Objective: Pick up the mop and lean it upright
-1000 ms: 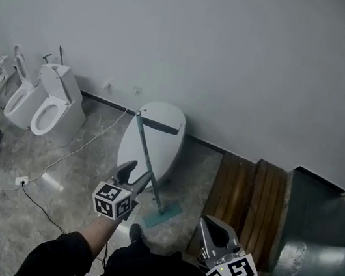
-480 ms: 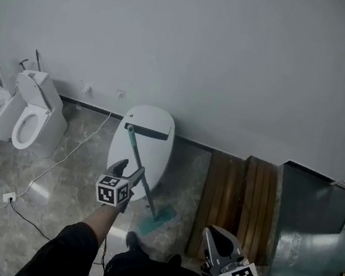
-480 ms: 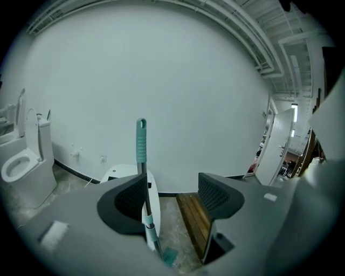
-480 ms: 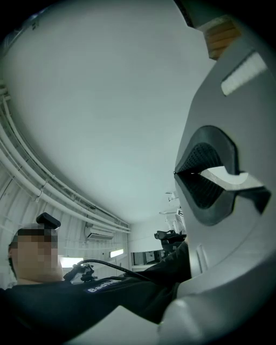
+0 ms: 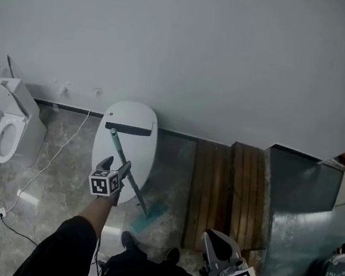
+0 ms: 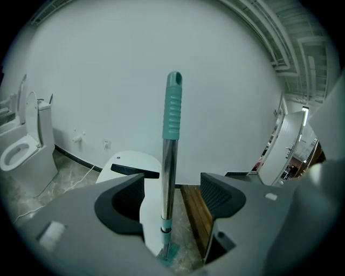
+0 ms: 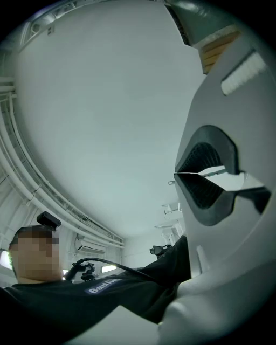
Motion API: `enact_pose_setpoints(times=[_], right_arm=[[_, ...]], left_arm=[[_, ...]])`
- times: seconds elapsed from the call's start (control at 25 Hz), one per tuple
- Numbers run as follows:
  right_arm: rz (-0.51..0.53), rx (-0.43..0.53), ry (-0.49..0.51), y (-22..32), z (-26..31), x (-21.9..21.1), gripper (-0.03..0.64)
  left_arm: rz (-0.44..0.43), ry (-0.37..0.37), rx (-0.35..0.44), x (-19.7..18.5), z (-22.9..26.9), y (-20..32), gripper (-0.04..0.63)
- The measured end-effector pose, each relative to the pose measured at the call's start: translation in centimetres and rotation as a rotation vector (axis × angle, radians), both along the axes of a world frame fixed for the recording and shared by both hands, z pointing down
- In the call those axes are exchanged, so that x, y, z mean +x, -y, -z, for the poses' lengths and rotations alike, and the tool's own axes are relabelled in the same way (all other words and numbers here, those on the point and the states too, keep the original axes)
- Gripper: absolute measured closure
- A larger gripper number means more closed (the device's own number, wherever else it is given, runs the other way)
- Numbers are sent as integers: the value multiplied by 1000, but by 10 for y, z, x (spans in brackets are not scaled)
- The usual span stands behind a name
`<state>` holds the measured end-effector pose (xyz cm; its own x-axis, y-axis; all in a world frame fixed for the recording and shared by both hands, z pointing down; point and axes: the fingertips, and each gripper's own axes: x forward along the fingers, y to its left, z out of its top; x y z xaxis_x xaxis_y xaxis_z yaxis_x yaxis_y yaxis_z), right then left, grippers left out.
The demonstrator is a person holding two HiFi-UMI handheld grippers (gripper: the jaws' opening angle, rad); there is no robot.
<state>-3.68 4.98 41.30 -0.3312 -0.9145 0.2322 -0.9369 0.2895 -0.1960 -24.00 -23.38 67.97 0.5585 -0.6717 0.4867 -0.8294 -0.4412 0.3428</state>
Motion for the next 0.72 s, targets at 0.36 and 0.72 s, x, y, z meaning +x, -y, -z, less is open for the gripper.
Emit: enact_pose_setpoints(times=[0.36, 0.72], right_arm=[[-84, -54, -26, -23, -12, 8, 603], [-136, -87, -31, -43, -16, 17, 607]], left_arm=[[-29, 4, -44, 15, -36, 18, 281], [-15, 36, -17, 16, -41, 26, 415]])
